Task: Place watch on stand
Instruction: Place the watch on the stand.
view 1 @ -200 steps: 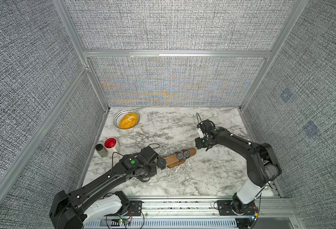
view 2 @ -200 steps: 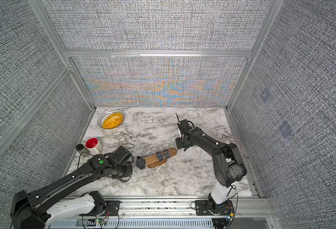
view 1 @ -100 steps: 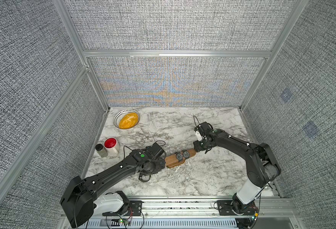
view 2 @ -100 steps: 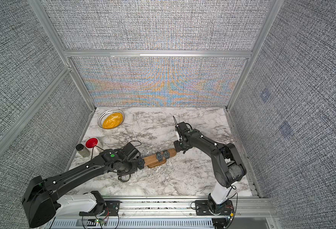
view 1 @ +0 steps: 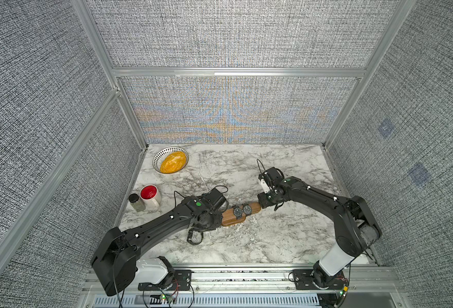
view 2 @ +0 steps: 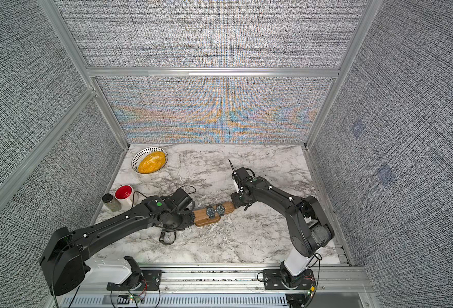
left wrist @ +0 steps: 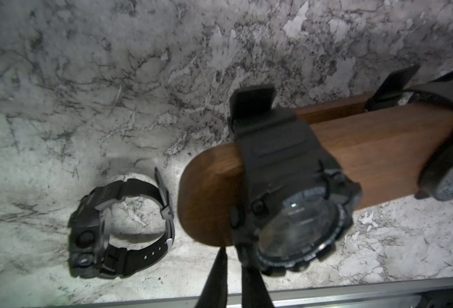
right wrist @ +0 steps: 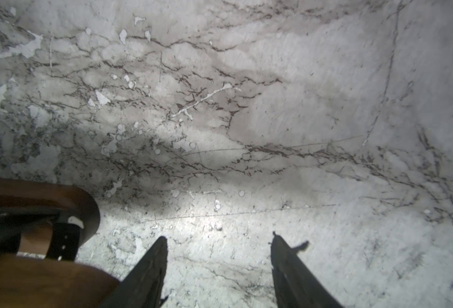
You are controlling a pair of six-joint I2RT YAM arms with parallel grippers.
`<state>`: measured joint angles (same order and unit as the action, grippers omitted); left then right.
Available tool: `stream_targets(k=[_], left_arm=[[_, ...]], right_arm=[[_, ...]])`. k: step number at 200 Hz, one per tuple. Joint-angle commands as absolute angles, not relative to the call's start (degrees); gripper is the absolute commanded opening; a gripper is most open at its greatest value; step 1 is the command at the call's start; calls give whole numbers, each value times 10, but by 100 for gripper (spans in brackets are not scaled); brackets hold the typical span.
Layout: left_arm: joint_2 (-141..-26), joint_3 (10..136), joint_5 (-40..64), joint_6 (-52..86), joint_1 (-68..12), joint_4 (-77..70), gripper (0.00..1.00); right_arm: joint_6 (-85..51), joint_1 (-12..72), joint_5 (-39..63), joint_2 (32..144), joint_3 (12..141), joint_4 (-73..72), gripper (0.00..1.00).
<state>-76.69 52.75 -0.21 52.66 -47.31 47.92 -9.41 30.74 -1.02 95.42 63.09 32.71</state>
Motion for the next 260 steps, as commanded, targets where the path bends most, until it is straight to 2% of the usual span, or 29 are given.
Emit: stream_targets(k=[1,101,134,153,173,188,216,236,260], left_arm=[[-771,531,0,507,-471,455,14],[-793,538,34,478,-470,395,14],[-777,552,12,464,-470,433,16],[-748,557,-25,460,-470,487,29],[-691,551,-75,475,-470,555,57],[-643,540,-105,500,-470,603,71],[-539,485,-122,539,-470,628,83],[-476,443,-136,581,-470,637,99],[-436,405,-143,619,-469,653,99]], right_arm=[[-113,316,0,944,619,326,64],[-166,331,3,907,585,331,64],[-208,327,-50,895,579,366,73],[-238,319,-84,875,570,387,77],[-261,313,-89,827,563,397,78],[-279,313,-86,786,567,407,79],[-335,339,-44,718,576,397,79],[-399,391,-42,701,582,390,79],[-483,477,-74,707,593,390,79]])
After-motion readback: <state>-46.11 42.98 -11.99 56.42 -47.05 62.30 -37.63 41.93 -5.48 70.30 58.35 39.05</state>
